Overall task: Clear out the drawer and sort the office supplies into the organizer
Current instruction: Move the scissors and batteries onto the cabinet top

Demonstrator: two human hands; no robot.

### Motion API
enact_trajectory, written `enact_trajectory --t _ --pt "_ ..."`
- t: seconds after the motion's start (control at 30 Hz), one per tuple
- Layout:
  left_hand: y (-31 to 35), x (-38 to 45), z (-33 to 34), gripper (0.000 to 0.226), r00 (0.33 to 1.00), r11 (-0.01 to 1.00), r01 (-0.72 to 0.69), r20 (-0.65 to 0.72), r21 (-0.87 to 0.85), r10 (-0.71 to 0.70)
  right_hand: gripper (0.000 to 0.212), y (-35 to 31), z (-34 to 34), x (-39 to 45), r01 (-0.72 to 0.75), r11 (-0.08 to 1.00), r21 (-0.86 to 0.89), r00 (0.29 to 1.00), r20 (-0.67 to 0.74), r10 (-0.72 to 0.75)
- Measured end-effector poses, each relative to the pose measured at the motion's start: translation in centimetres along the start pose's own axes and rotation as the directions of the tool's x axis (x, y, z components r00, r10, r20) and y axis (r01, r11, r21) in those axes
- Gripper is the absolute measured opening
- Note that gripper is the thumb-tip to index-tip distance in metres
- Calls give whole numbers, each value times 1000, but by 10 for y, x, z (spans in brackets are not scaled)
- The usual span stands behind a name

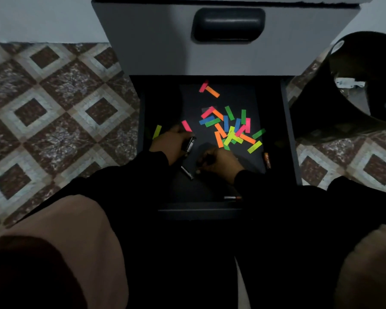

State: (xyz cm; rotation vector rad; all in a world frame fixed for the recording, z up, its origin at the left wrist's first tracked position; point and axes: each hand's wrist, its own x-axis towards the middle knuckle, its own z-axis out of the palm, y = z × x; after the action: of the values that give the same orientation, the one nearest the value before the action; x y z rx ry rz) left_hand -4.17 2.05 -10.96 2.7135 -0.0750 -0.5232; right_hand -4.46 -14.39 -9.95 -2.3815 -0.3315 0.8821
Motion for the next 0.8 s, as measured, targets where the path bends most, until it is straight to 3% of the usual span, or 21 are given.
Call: enact_trajectory --t 0.4,0.53,0.67,0.8 --pt "-4 0 0 56 995 992 74 -62 -103 -80 28 -16 35 12 -16 974 -228 993 -114 -10" --pt "0 -1 4 54 998 990 50 -25 -133 -54 26 -6 20 15 -90 992 -87 976 -204 71" --pt "4 -3 14 51 999 985 40 -2 -168 -41 11 4 6 25 -160 963 216 948 -239 211" --pt "9 -2 18 60 1000 981 6 -8 -196 -8 10 3 3 29 -166 912 376 953 -178 247"
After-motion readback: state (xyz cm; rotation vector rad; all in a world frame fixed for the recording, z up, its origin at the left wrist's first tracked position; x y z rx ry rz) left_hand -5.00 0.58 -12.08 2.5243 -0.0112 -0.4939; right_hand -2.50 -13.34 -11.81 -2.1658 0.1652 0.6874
